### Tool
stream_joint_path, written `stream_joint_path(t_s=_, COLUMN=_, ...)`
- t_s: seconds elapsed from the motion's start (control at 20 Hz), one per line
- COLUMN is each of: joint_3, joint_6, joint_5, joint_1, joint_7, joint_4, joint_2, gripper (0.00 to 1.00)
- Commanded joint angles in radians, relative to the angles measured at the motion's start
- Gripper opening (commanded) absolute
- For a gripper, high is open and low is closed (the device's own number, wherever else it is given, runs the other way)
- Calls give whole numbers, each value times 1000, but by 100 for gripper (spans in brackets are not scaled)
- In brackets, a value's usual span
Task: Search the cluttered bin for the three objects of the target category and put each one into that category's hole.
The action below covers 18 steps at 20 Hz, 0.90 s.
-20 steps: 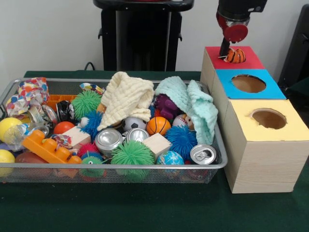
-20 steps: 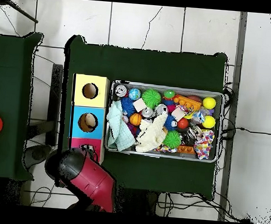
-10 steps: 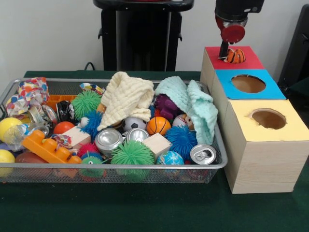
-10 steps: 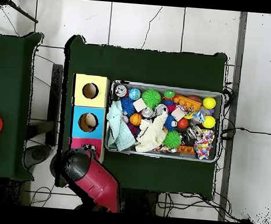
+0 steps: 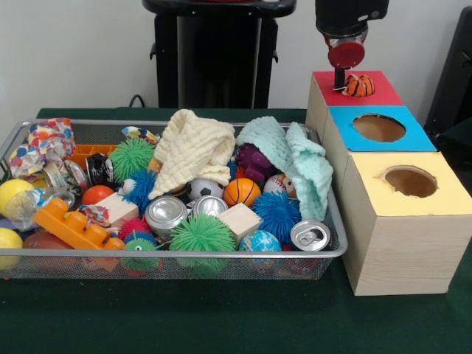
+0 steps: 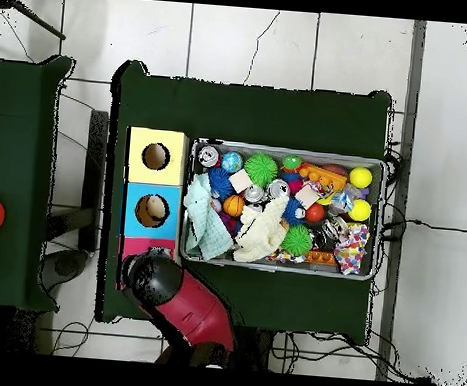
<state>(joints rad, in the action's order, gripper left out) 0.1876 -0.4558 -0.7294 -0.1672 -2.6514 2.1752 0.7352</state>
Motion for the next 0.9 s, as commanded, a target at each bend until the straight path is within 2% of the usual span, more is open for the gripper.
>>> stream_joint_path(t_s=0.05, joint_3=-106, joint_6=308, joint_5=-30, joint_1=-61, joint_7=-238, joint_4=-58, joint_2=-257, gripper=0)
stream_joint_path(t_s=0.1, joint_3=-83, joint_6=258, joint_5=-56, joint_1=-90, joint_7=-277, joint_4=-70, joint_2=-249, gripper=0)
stream_joint_path(t_s=0.15, joint_3=-26, joint_6=186, joint_5=-62, joint_1=-138, joint_7=-321, joint_4=-101, joint_2=-254, gripper=0)
stream_joint_path(t_s=0.25, joint_3=36, joint_6=82, joint_5=-66, joint_1=-183, joint_7=-387, joint_4=-133, joint_2=-250, gripper=0)
stream_joint_path(t_s=0.35, joint_3=73, joint_6=38, joint_5=-70, joint_1=-209, joint_7=-411, joint_4=-144, joint_2=-246, gripper=0)
stream_joint_path(t_s=0.45, joint_3=38, joint_6=53, joint_5=-112, joint_1=-189, joint_7=-388, joint_4=-109, joint_2=-216, gripper=0)
stream_joint_path(t_s=0.7, joint_3=101, joint_6=-21, joint_5=-91, joint_1=-223, joint_7=-399, joint_4=-124, joint_2=-204, gripper=0)
stream_joint_path(t_s=0.9, joint_3=84, joint_6=-1, joint_5=-94, joint_1=-207, joint_7=-370, joint_4=-113, joint_2=-198, gripper=0)
